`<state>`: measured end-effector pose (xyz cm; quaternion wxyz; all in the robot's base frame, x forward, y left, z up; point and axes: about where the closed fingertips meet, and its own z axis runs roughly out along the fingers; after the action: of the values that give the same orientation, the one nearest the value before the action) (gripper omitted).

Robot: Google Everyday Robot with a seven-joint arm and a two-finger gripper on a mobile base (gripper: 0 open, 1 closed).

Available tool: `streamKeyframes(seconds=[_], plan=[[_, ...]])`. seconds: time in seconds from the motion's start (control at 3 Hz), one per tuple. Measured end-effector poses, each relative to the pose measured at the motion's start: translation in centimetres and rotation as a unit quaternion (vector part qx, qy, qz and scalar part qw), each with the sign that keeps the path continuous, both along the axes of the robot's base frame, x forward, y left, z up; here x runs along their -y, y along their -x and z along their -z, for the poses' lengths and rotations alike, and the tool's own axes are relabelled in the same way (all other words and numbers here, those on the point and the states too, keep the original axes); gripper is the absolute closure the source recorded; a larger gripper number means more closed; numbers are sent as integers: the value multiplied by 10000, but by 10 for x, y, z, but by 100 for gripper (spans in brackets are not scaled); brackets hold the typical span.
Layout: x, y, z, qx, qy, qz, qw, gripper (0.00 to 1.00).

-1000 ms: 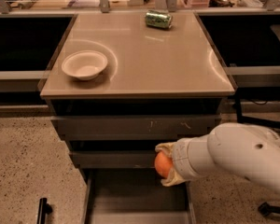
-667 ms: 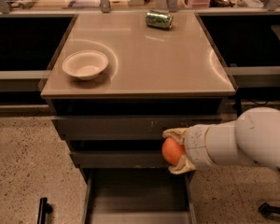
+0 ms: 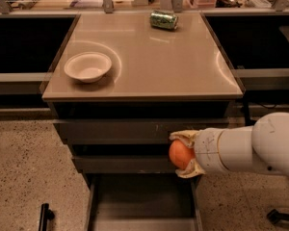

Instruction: Pick orange from bottom drawer and place on counter

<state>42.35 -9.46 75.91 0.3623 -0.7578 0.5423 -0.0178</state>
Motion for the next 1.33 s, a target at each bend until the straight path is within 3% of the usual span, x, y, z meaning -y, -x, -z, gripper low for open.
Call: streamKeyframes(seconds=[0.33, 0.67, 1.0, 1.33], plan=[[6, -17, -23, 331, -350, -17, 9988, 100], [19, -43, -65, 833, -617, 51, 9946, 100], [32, -69, -91, 1070, -822, 55, 9908, 100], [32, -100, -106, 1212, -1096, -135, 9865, 100]])
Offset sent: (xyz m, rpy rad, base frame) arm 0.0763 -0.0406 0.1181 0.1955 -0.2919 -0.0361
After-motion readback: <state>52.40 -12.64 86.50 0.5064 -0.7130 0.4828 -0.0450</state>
